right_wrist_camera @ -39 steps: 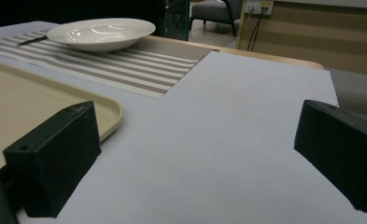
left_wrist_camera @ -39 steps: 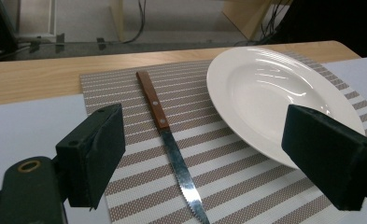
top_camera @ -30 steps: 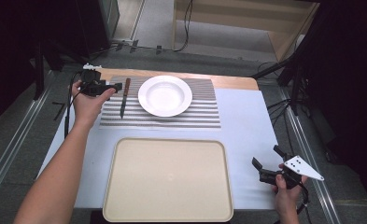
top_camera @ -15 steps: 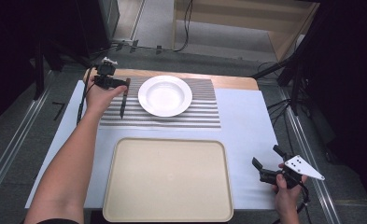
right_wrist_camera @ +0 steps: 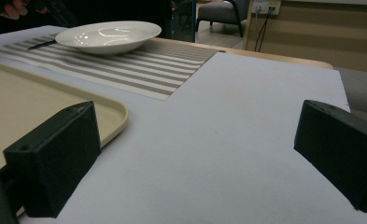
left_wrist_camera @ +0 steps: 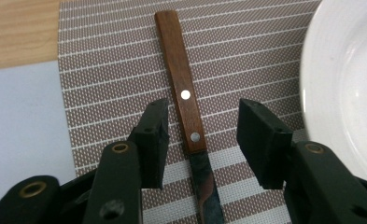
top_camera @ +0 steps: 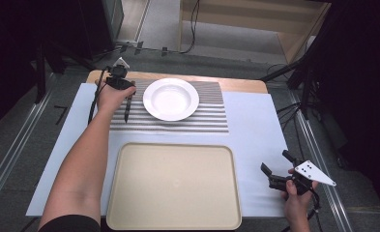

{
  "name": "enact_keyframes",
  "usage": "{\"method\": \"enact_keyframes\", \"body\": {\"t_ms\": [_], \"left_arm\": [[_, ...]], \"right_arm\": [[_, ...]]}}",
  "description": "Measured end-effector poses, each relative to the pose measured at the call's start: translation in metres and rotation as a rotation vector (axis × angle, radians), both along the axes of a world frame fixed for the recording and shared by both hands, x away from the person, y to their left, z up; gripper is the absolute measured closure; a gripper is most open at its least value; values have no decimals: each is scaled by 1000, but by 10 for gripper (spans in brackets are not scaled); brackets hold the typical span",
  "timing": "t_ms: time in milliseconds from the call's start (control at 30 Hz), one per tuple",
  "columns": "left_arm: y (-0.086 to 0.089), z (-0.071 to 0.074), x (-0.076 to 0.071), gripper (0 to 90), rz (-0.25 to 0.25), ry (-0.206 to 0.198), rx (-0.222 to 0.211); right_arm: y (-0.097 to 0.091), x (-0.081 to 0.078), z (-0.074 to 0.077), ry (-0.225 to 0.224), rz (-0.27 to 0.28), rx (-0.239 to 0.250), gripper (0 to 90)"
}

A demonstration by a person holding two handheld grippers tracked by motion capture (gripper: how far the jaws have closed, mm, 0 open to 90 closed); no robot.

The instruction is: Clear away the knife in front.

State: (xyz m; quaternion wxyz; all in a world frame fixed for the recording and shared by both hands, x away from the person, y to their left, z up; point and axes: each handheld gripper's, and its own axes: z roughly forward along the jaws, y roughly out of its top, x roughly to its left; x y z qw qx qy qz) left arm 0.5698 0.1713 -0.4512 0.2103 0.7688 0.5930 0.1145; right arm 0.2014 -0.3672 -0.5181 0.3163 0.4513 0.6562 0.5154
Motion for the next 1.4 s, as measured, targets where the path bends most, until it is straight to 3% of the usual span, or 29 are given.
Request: {"method": "enact_keyframes", "body": {"t_ms": [200, 600, 800, 1033, 1167, 1300, 1400], "left_arm": [[0, -5, 5, 583, 16, 49, 9], [-1, -16, 10, 678, 38, 81, -2], [-5, -19, 10, 729, 52, 68, 31], [-8, -20, 7, 751, 12, 49, 81], [-7, -20, 7, 755, 15, 47, 69], [-11, -21, 3, 765, -12, 16, 114], [-9, -22, 2, 767, -13, 12, 98]], "right_arm": [[0, 0, 0, 0, 1, 0, 0], [0, 0, 0, 2, 1, 3, 0], [0, 0, 0, 3, 0, 4, 0], [0, 0, 0, 4, 2, 3, 0], [0, 1, 0, 5, 1, 3, 0], [0, 0, 0, 2, 3, 3, 0], [0, 0, 0, 2, 5, 5, 0]]}}
